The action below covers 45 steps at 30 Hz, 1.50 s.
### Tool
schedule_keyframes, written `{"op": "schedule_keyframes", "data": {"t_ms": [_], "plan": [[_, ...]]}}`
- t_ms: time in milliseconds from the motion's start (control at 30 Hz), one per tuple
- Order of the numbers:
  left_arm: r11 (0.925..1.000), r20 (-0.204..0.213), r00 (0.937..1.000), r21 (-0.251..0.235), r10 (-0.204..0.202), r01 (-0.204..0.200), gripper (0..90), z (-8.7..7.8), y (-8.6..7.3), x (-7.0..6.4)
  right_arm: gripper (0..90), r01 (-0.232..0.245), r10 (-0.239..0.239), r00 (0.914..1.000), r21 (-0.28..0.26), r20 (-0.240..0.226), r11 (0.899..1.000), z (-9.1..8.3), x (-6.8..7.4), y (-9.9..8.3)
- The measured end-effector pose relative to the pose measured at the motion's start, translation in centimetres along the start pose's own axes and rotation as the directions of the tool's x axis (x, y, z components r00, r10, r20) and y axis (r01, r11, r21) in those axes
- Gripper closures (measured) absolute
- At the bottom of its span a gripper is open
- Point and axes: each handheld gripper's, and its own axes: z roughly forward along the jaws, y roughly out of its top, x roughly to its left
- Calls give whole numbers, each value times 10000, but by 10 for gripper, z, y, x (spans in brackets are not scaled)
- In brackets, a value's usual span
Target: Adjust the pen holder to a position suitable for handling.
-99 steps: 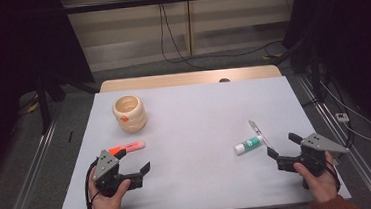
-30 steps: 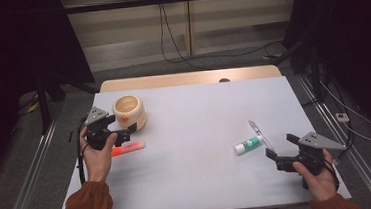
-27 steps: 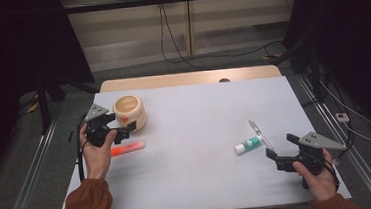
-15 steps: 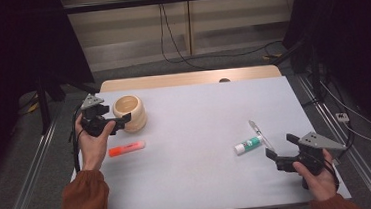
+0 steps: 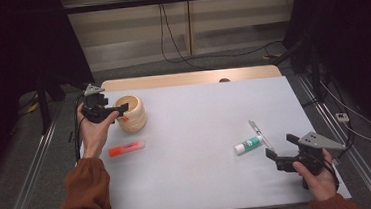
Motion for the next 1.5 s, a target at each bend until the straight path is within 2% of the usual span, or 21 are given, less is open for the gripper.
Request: {"op": "schedule_keyframes", "data": {"t_ms": [167,200,267,367,467,600,700,733,1033,1100,1200,1233,1333,1400,1500], "plan": [[9973,-5,9980,382,-626,625,222,12,5,9,46,-34,34,10000,53,16,10000,1,0,0],[9978,-71,9985,390,-536,538,247,14,5,9,46,-20,20,10000,60,8,10000,1,0,0],[9966,-320,9990,748,-321,344,271,21,5,11,46,19,-19,10000,43,2,10000,0,0,0],[9955,-261,9992,884,-317,339,349,24,5,13,46,-34,33,10000,50,15,10000,0,0,0],[9931,-386,9991,1151,-163,207,418,28,6,18,46,-26,26,10000,53,8,10000,0,0,-1],[9911,-217,9990,1269,-383,407,487,35,4,24,46,-25,25,10000,75,-8,10000,1,0,-1],[9884,-325,9990,1479,-293,338,519,40,2,27,46,-39,39,10000,71,2,10000,1,0,-1],[9882,-318,9988,1473,-376,419,554,41,1,27,46,-36,36,10000,73,14,10000,1,0,-1],[9847,-145,9984,1646,-546,563,630,49,1,31,46,-36,36,10000,86,23,10000,1,0,-1],[9848,-178,9981,1629,-587,608,676,48,2,29,46,-33,33,10000,90,22,10000,1,-1,-1],[9861,-233,9986,1582,-474,505,692,46,4,27,46,-28,28,10000,89,27,10000,1,-1,-1],[9863,-208,9986,1568,-477,504,725,45,4,27,46,-32,32,10000,87,20,10000,1,-1,-1],[9867,-79,9974,1462,-710,714,726,43,5,28,46,-26,26,10000,89,19,10000,1,0,-1],[9876,28,9976,1411,-699,688,723,41,6,28,46,-33,33,10000,90,34,10000,1,-1,-1],[9873,98,9961,1344,-872,851,719,39,6,26,46,-34,34,10000,97,37,9999,1,-1,-1]]}}
